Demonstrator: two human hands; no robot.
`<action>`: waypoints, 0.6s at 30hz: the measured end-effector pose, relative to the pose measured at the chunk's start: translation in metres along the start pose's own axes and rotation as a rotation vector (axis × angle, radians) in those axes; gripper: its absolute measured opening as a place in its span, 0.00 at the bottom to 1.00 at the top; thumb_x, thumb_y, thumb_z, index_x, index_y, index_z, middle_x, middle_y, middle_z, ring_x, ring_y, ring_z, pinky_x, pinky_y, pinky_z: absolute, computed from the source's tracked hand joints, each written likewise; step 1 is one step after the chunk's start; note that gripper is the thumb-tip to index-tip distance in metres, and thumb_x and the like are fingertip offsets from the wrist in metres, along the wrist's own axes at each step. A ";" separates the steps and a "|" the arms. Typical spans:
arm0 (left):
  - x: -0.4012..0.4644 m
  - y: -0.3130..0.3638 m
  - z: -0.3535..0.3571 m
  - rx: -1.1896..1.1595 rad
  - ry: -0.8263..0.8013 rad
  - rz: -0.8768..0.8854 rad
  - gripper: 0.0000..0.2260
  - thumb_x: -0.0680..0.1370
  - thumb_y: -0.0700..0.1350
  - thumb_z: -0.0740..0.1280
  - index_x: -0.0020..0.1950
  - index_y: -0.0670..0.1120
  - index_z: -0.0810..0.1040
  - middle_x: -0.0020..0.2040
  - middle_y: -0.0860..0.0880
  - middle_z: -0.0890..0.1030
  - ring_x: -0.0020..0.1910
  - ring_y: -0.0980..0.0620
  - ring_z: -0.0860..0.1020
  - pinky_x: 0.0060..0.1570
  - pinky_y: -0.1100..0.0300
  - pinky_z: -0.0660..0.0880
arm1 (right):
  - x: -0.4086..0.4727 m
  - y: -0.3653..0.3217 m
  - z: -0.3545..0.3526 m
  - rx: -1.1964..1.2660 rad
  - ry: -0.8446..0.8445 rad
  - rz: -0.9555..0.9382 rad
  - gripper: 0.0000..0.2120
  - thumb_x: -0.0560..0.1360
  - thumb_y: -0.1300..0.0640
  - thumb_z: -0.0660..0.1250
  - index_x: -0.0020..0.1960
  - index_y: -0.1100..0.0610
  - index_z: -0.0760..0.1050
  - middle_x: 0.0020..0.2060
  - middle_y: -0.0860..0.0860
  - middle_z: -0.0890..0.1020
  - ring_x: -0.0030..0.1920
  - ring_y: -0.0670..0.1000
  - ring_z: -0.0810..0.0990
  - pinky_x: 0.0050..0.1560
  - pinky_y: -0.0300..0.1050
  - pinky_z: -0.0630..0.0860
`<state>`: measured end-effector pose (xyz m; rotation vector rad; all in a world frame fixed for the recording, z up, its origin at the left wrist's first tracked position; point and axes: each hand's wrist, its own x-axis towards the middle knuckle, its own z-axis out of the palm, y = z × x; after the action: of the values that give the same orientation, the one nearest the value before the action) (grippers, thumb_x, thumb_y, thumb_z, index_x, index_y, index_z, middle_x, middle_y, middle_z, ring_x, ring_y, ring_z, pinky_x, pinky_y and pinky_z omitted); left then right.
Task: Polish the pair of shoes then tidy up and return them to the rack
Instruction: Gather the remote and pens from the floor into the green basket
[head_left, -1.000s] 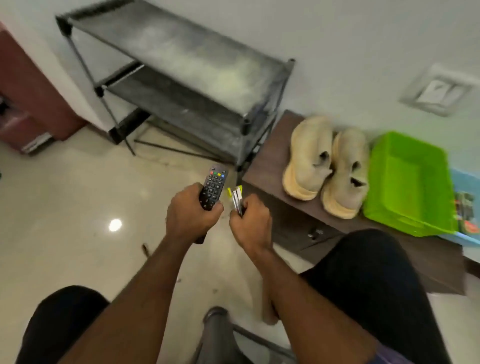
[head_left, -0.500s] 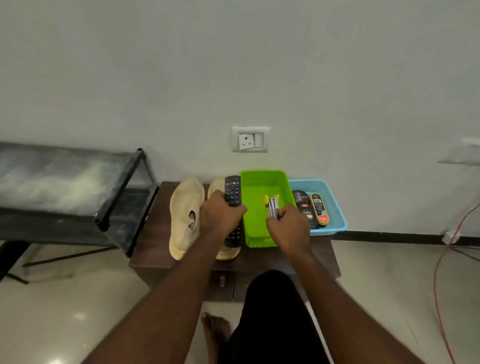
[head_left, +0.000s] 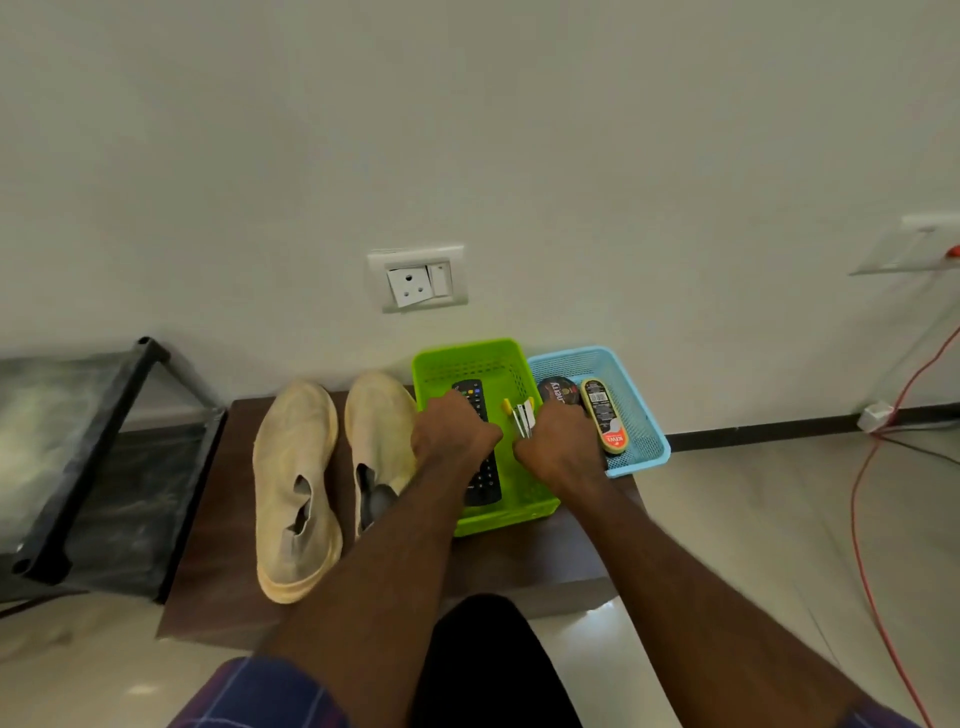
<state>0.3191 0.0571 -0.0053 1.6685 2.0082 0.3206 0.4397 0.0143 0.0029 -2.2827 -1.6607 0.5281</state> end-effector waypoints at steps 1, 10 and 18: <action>0.003 0.001 0.004 0.017 -0.006 0.012 0.19 0.67 0.52 0.75 0.55 0.45 0.78 0.53 0.44 0.82 0.53 0.41 0.82 0.44 0.55 0.76 | 0.002 0.003 0.001 -0.012 -0.001 0.004 0.15 0.68 0.55 0.71 0.51 0.63 0.76 0.50 0.61 0.82 0.52 0.63 0.81 0.48 0.48 0.76; 0.024 -0.011 0.028 0.171 -0.091 0.083 0.20 0.72 0.48 0.74 0.60 0.42 0.77 0.59 0.41 0.80 0.60 0.38 0.79 0.53 0.49 0.78 | 0.008 -0.005 0.028 -0.251 -0.102 -0.138 0.11 0.75 0.61 0.67 0.58 0.60 0.76 0.57 0.59 0.80 0.58 0.61 0.80 0.54 0.51 0.77; 0.031 -0.013 0.053 0.112 -0.145 0.062 0.15 0.79 0.46 0.64 0.62 0.39 0.77 0.62 0.36 0.78 0.62 0.35 0.77 0.59 0.48 0.75 | 0.012 -0.001 0.050 -0.274 -0.153 -0.129 0.12 0.80 0.64 0.59 0.60 0.61 0.76 0.58 0.60 0.80 0.60 0.62 0.79 0.55 0.54 0.76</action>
<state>0.3320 0.0768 -0.0629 1.7715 1.9013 0.1062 0.4204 0.0265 -0.0430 -2.3471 -2.0531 0.4824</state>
